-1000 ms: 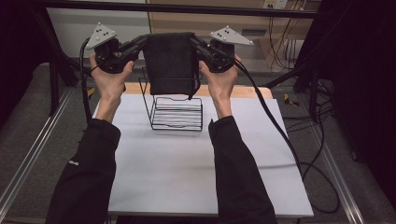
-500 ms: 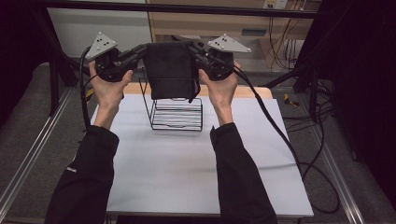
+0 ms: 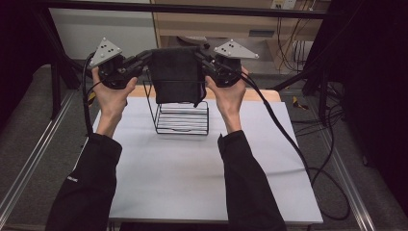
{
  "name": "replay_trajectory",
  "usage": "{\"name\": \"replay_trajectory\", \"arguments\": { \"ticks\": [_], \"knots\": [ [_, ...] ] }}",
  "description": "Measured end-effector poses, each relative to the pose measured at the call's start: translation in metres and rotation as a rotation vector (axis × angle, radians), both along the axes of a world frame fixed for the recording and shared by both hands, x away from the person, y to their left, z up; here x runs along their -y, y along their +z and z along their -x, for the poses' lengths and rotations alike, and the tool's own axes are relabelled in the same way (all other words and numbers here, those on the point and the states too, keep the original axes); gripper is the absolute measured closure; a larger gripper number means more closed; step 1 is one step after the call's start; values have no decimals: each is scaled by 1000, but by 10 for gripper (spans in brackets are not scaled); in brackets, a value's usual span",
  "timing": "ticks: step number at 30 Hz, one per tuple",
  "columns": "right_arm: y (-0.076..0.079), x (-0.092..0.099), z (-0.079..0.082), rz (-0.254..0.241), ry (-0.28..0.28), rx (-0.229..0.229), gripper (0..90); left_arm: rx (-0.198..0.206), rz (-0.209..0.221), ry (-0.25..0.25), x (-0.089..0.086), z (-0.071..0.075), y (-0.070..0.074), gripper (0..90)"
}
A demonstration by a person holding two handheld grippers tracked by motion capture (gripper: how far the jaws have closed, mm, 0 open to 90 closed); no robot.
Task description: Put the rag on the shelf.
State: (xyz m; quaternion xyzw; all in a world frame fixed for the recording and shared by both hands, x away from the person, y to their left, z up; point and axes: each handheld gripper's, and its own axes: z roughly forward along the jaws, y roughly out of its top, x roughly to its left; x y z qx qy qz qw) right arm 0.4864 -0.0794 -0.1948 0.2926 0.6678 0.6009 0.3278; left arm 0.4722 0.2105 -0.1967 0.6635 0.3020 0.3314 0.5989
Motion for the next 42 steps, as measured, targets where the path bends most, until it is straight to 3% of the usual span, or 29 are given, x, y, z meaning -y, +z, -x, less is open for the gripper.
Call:
{"name": "replay_trajectory", "arguments": {
  "ticks": [24, 36, 42],
  "knots": [
    [-9, 1, 19, 17, 36, 48, 815, 28, -1, -18, -5, 18, -11, 826],
    [-1, -1, 6, -17, 17, 32, 817, 5, 16, 10, -2, 6, 1, 826],
    [8, -2, 5, -21, 17, 57, 818, 24, 40, 12, -5, 7, 9, 826]
  ]
}}
